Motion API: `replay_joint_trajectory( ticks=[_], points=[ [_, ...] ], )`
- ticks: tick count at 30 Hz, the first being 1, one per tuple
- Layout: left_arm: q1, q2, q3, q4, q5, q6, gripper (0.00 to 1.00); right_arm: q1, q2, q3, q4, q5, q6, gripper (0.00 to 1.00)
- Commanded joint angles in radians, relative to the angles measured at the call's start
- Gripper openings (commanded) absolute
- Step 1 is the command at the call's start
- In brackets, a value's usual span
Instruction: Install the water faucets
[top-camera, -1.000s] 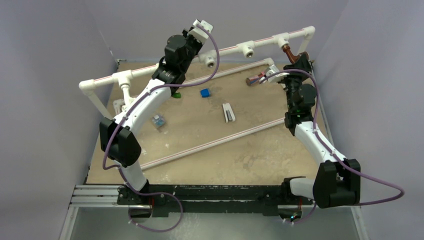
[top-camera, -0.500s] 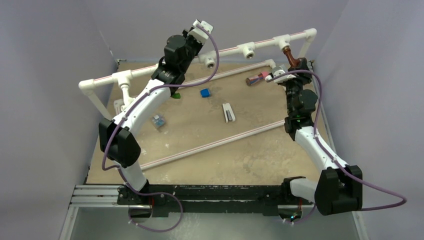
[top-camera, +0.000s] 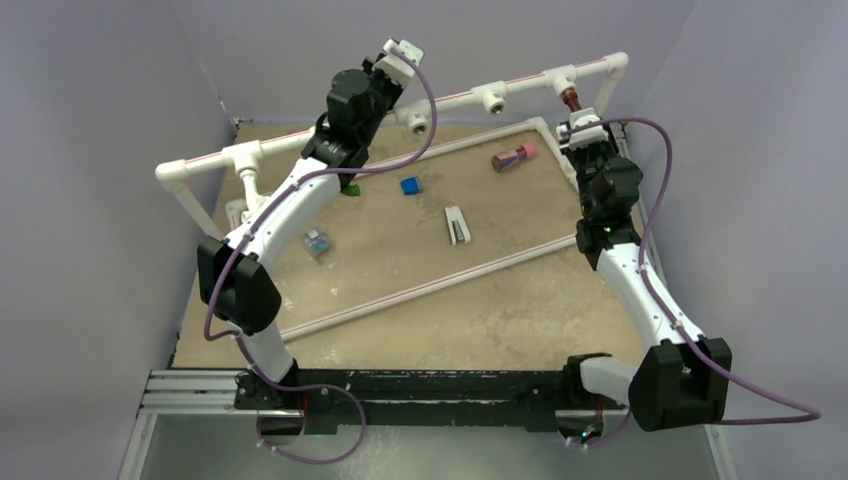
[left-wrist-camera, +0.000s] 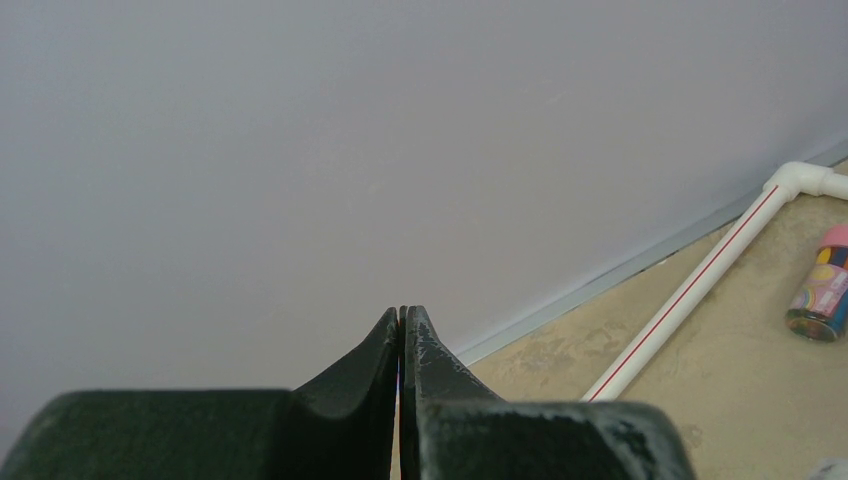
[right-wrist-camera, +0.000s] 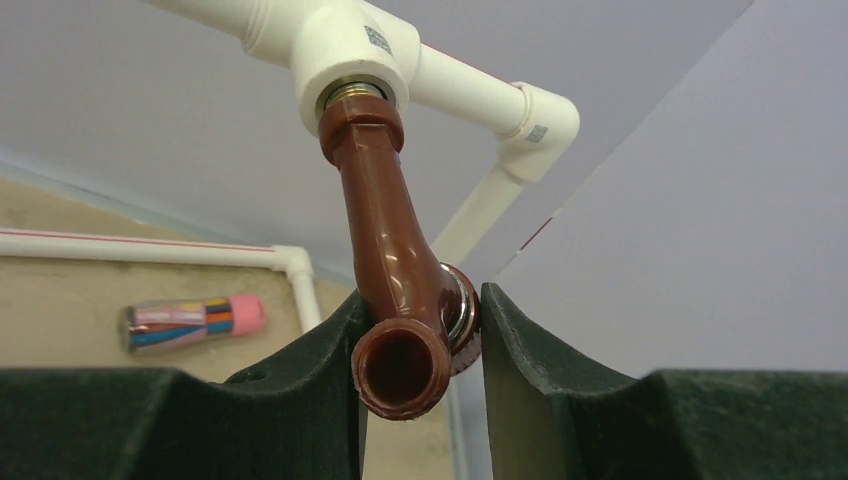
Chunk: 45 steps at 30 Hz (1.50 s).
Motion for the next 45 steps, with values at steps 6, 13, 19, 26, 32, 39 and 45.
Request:
replay_joint_trajectory(
  ticks=[6,13,19,26,32,39,45],
  points=[
    [-0.053,0.019,-0.06,-0.147,0.129,-0.063,0.0,0.048,0.007,0.061,0.026,-0.289,0.38,0.0],
    [-0.053,0.015,-0.059,-0.15,0.13,-0.065,0.0,0.048,0.005,0.071,0.026,-0.316,0.519,0.0],
    [-0.054,0.01,-0.06,-0.15,0.129,-0.065,0.0,0.042,-0.01,0.092,-0.002,-0.334,0.6,0.0],
    [-0.053,0.009,-0.059,-0.152,0.131,-0.066,0.0,0.026,-0.027,0.122,-0.04,-0.362,0.716,0.0],
    [-0.054,0.013,-0.058,-0.151,0.131,-0.062,0.0,0.003,-0.029,0.124,-0.02,-0.426,0.905,0.0],
    [-0.054,0.014,-0.058,-0.153,0.129,-0.061,0.0,-0.043,-0.019,0.094,0.092,-0.52,1.285,0.0],
    [-0.053,0.014,-0.057,-0.155,0.127,-0.06,0.0,-0.047,-0.006,0.084,0.197,-0.538,1.576,0.01]
  ],
)
